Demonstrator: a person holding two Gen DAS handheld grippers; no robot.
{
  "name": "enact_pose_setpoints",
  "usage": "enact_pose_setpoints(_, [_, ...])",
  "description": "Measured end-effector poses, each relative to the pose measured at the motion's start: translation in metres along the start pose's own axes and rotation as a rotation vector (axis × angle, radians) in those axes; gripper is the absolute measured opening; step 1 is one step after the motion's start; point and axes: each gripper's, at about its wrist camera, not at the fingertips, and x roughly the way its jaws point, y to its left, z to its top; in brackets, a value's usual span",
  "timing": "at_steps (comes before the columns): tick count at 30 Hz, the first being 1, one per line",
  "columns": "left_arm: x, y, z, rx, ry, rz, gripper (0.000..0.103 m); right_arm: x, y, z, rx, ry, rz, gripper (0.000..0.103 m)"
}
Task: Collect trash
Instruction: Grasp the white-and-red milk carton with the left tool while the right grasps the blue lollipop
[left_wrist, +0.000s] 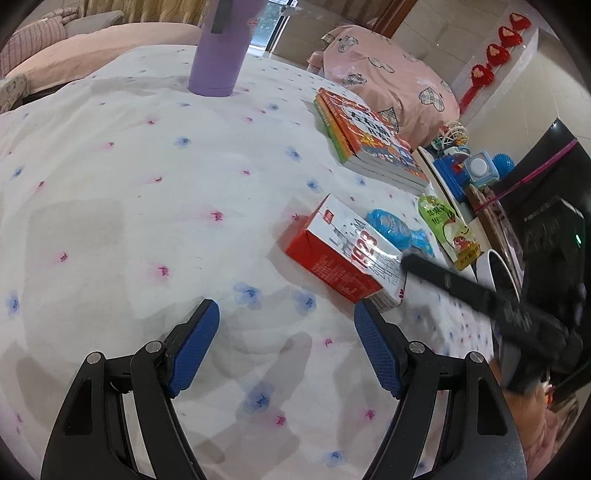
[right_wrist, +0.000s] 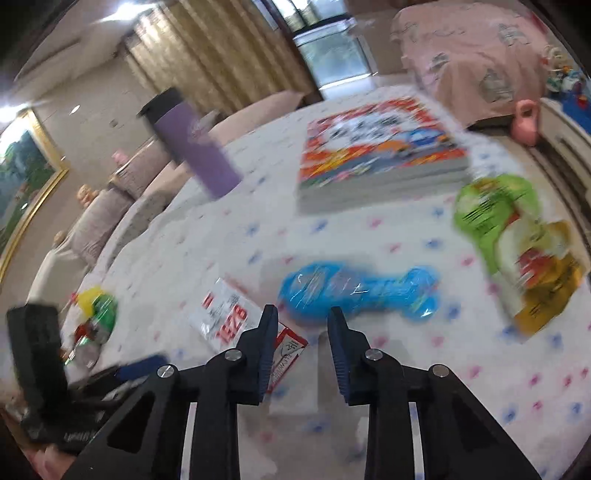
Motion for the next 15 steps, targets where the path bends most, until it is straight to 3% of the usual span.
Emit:
enact_pose_setpoints(3, [0.000, -0.001, 0.001, -0.005, 0.003, -0.005, 0.077, -0.002, 0.015, -0.011, -0.038, 0.050, 0.079, 0.029])
enact_pose_setpoints(7, [0.004, -0.008, 0.007, -0.019, 0.020, -0.038, 0.078, -0.018, 0.010, -0.001, -0.110, -0.034, -0.045, 0.033])
enact_pose_setpoints(9, [0.006, -0.015, 0.011, -0.021, 0.024, -0.054, 0.082, -0.017, -0.002, 0.009, -0.119, -0.029, -0.076, 0.047])
enact_pose_setpoints(11, [0.009, -0.021, 0.016, -0.022, 0.028, -0.067, 0.082, -0.010, -0.007, 0.020, -0.198, 0.004, -0.131, 0.060])
enact_pose_setpoints(15, [0.013, -0.030, 0.028, -0.015, 0.030, -0.067, 0.082, 0.015, -0.010, 0.028, -0.382, 0.143, -0.170, 0.063])
